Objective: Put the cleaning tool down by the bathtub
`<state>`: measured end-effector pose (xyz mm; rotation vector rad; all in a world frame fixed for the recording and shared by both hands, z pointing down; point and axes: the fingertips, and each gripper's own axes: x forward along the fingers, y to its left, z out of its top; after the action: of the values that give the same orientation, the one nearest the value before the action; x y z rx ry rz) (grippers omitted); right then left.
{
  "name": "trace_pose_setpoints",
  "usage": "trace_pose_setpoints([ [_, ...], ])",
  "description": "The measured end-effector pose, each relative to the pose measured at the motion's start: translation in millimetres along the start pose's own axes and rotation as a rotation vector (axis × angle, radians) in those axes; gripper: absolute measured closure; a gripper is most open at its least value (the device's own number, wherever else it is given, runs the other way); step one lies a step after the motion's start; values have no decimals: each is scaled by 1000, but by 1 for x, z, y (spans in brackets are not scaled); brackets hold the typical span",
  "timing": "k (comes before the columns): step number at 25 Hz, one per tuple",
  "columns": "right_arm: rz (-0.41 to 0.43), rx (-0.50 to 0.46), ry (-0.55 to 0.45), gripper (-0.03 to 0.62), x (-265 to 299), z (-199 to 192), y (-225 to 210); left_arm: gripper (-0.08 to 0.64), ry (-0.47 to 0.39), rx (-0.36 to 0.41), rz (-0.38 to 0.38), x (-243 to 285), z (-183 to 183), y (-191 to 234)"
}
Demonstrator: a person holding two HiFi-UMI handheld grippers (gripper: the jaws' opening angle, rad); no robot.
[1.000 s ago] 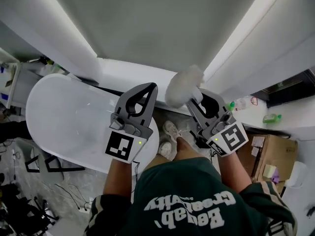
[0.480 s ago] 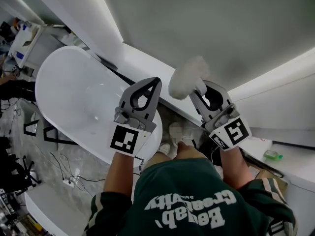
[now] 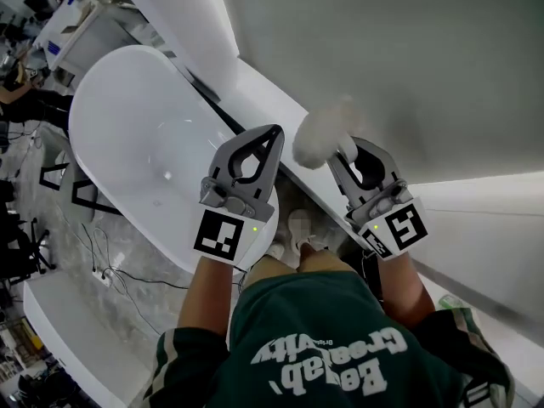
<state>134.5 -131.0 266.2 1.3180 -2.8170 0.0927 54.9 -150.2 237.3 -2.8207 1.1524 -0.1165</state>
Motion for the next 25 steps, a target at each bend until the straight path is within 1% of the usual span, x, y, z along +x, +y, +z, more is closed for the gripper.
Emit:
trace_pose_setpoints([
  [6,35,9,2,497,14,-15,2,560,-7,-5,43,0,-13,11],
  [10,31,-4,-2,497,15,-7,5,560,-25,-1,28,5,-7,11],
  [13,11,-41,3,497,20,-5,4,560,-46,23,23,8,-4,14],
  [16,1,-86,36,497,24,-11,9,560,-52,17,36,6,-6,19],
  [22,13,-86,114,497,44,-32,1,560,-33,-7,47,10,-20,32],
  [25,14,-77,156,497,64,-50,-6,560,-27,1,54,14,-30,44],
])
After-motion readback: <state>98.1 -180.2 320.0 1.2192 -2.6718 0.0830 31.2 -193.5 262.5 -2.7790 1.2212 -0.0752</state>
